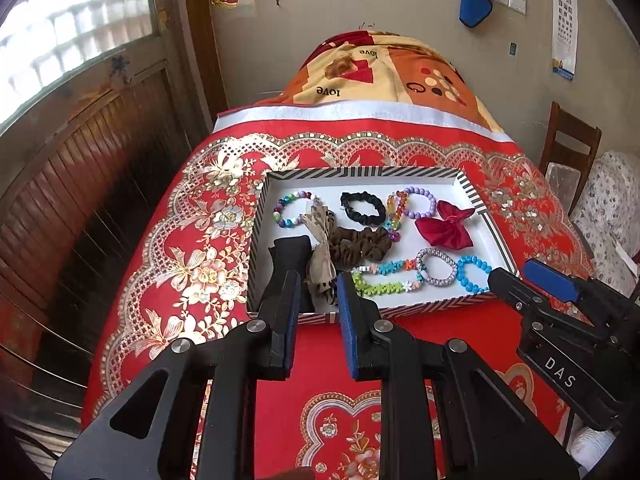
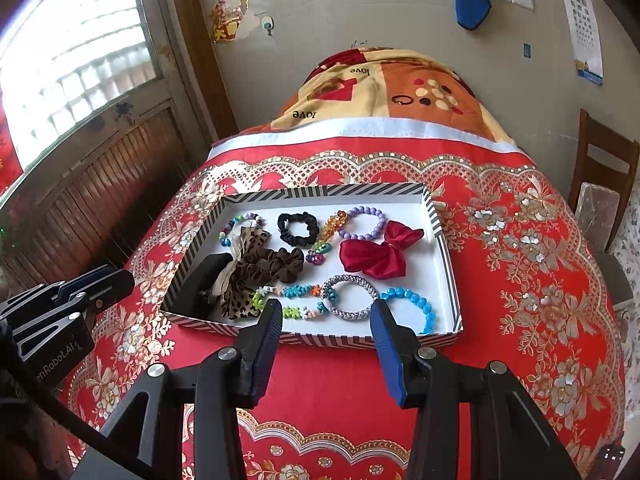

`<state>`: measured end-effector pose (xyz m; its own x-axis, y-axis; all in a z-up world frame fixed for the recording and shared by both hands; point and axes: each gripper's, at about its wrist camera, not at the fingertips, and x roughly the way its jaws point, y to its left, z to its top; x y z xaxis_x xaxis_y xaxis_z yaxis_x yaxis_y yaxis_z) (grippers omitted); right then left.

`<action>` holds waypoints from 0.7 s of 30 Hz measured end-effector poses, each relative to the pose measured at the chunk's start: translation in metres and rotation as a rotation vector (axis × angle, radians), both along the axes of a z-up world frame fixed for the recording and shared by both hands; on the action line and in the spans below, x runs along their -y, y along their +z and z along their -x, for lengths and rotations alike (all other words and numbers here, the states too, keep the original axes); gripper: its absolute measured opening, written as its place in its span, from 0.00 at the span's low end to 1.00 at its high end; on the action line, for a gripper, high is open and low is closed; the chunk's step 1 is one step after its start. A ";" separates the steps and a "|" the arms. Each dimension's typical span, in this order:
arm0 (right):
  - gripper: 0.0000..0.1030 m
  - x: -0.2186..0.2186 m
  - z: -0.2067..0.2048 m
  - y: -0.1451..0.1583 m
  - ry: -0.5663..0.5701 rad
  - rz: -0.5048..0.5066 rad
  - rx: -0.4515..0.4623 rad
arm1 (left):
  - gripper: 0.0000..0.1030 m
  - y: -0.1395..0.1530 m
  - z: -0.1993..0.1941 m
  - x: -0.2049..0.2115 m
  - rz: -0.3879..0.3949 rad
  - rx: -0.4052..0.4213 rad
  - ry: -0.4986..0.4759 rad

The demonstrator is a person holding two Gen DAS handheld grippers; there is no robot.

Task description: Organize jewelry

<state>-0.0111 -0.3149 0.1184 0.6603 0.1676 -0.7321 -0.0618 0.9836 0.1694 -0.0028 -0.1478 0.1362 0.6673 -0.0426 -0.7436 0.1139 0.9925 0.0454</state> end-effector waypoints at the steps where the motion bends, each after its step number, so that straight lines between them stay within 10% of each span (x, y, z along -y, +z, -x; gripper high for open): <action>1: 0.42 0.000 -0.001 -0.001 0.000 -0.001 -0.003 | 0.18 0.000 -0.001 0.000 0.000 -0.001 0.000; 21: 0.43 -0.002 -0.018 -0.015 0.015 0.001 -0.043 | 0.18 -0.015 -0.020 0.001 0.019 -0.039 -0.018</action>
<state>0.0066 -0.3125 0.1033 0.6254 0.1766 -0.7601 -0.0694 0.9828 0.1713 0.0176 -0.1492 0.1217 0.6366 -0.0681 -0.7682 0.1327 0.9909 0.0221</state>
